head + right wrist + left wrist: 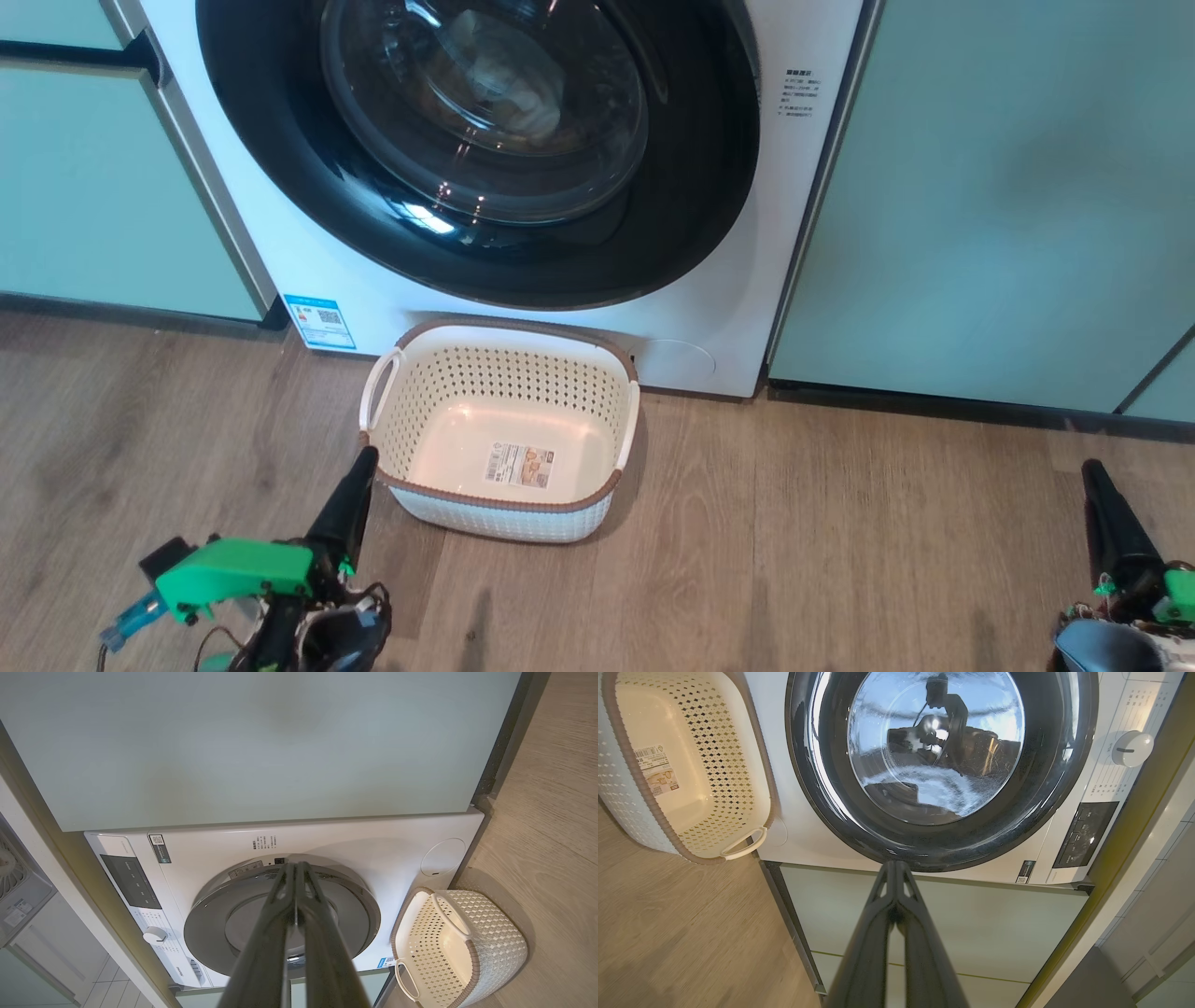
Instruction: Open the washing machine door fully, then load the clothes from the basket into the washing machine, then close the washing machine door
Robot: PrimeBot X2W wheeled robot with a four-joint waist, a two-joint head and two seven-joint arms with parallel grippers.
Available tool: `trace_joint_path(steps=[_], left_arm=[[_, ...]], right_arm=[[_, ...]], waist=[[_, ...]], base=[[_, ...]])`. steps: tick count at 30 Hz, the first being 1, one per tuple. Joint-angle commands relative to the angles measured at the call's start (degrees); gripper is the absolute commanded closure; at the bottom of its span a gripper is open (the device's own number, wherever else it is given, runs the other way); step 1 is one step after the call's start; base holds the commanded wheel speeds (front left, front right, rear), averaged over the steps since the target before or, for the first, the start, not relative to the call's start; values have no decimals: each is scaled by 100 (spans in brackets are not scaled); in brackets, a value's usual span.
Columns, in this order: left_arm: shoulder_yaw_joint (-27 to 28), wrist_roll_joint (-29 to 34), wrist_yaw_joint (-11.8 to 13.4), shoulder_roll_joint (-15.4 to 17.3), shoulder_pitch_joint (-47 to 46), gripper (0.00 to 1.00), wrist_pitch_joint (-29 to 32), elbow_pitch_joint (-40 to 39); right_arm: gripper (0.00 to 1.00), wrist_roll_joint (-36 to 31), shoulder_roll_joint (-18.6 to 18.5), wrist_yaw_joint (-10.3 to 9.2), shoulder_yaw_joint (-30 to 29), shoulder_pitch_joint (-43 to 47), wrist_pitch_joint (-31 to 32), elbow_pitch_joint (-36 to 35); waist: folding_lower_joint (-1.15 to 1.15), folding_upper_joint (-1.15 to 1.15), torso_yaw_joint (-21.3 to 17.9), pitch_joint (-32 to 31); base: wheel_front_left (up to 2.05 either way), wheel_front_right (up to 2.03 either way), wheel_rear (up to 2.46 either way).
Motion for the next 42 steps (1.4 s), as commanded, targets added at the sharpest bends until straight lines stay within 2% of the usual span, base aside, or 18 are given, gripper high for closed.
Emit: trace_joint_path(steps=[1,42], left_arm=[[232,14,-51,39,-321,100,27,-158],[248,27,-51,27,-323,100,40,-157]], right_arm=[[100,-39,-45,-16,94,-310,64,-184],[100,-72,-18,-16,55,-313,96,-181]], waist=[[1,0,0,0],[1,0,0,0]], base=[[0,0,0],[0,0,0]])
